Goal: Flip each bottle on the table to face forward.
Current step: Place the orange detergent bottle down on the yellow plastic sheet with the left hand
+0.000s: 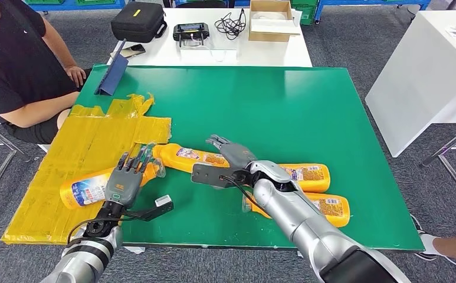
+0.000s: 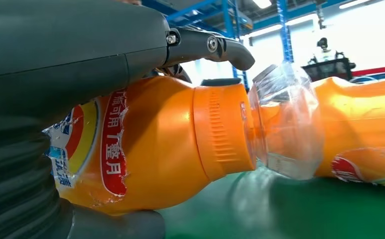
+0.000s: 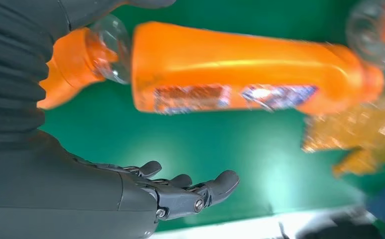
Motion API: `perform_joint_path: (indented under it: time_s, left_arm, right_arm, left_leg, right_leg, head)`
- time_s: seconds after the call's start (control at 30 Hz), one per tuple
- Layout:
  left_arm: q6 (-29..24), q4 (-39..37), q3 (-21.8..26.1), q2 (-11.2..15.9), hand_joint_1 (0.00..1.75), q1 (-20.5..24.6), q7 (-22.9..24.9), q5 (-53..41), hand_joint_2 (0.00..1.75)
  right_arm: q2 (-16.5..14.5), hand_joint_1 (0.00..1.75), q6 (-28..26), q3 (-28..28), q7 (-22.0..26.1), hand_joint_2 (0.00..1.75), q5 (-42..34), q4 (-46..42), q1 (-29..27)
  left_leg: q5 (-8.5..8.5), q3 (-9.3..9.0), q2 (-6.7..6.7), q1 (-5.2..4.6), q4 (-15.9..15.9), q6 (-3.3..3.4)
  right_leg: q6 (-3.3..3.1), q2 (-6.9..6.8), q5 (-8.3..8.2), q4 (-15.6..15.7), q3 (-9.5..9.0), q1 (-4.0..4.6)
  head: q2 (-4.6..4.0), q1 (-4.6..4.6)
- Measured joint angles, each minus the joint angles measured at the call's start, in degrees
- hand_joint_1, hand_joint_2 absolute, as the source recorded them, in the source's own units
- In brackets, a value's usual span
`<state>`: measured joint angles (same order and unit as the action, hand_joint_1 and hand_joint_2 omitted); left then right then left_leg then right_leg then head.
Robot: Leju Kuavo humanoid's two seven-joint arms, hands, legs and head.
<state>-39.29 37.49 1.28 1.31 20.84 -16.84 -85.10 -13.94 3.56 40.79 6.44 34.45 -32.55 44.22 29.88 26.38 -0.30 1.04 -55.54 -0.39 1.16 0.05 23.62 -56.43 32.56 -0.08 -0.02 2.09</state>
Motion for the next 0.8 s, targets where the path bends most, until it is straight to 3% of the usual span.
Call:
perform_joint_path:
  time_s: [0.27, 0.4, 0.5, 0.63, 0.7, 0.8]
  left_arm:
    - [10.0, -1.4, -0.5, 0.4, 0.00, 2.0, -19.5, 20.2, 1.75]
    - [17.4, 1.4, -2.6, 0.8, 0.00, 0.8, -22.9, 32.8, 1.75]
    - [19.2, 3.7, -4.8, 1.3, 0.00, -0.1, -23.2, 36.2, 1.75]
    - [19.7, 5.1, -6.0, 1.6, 0.00, -0.7, -23.3, 37.1, 0.00]
    - [21.9, 6.4, -7.0, 2.1, 0.00, -1.0, -23.3, 41.9, 0.00]
    - [29.5, 11.6, -10.1, 3.8, 0.00, -2.3, -23.3, 60.0, 0.00]
  right_arm:
    - [-0.6, 0.00, 0.5, -1.2, -1.7, 1.75, -0.5, 6.9, 1.9]
    - [-0.8, 0.00, 0.4, -1.6, -2.2, 1.75, -0.3, 8.6, 2.1]
    - [-1.0, 0.00, 0.3, -1.8, -2.3, 1.75, -0.3, 9.5, 2.2]
    - [-1.1, 0.00, 0.3, -1.8, -2.3, 1.75, -0.2, 10.0, 2.2]
    - [-1.1, 0.00, 0.1, -1.8, -2.3, 1.75, -0.2, 10.3, 2.2]
    - [-1.2, 0.00, -1.2, -2.3, -2.9, 1.75, 0.2, 10.7, 2.2]
  left_leg:
    - [-0.03, 0.02, 0.02, 0.00, 0.0, 0.02]
    - [-0.03, 0.12, 0.04, 0.00, 0.0, 0.02]
    - [-0.03, 0.25, 0.06, 0.00, 0.0, 0.02]
    - [-0.02, 0.30, 0.06, 0.00, 0.0, 0.02]
    - [-0.02, 0.32, 0.06, 0.01, 0.0, 0.02]
    - [-0.03, 0.34, 0.07, 0.01, 0.0, 0.02]
  right_leg:
    - [0.00, -0.01, 0.00, 0.0, 0.01, 0.00]
    - [0.01, 0.00, 0.00, 0.0, 0.14, 0.01]
    - [0.01, 0.00, 0.00, 0.0, 0.28, 0.01]
    - [0.01, 0.00, 0.00, 0.0, 0.34, 0.01]
    - [0.01, 0.01, 0.00, 0.0, 0.35, 0.02]
    - [0.00, 0.04, 0.00, 0.0, 0.39, 0.03]
  head:
    - [0.00, -0.01]
    - [0.00, -0.02]
    - [0.00, -0.01]
    - [0.00, -0.01]
    - [0.00, -0.02]
    - [0.00, -0.01]
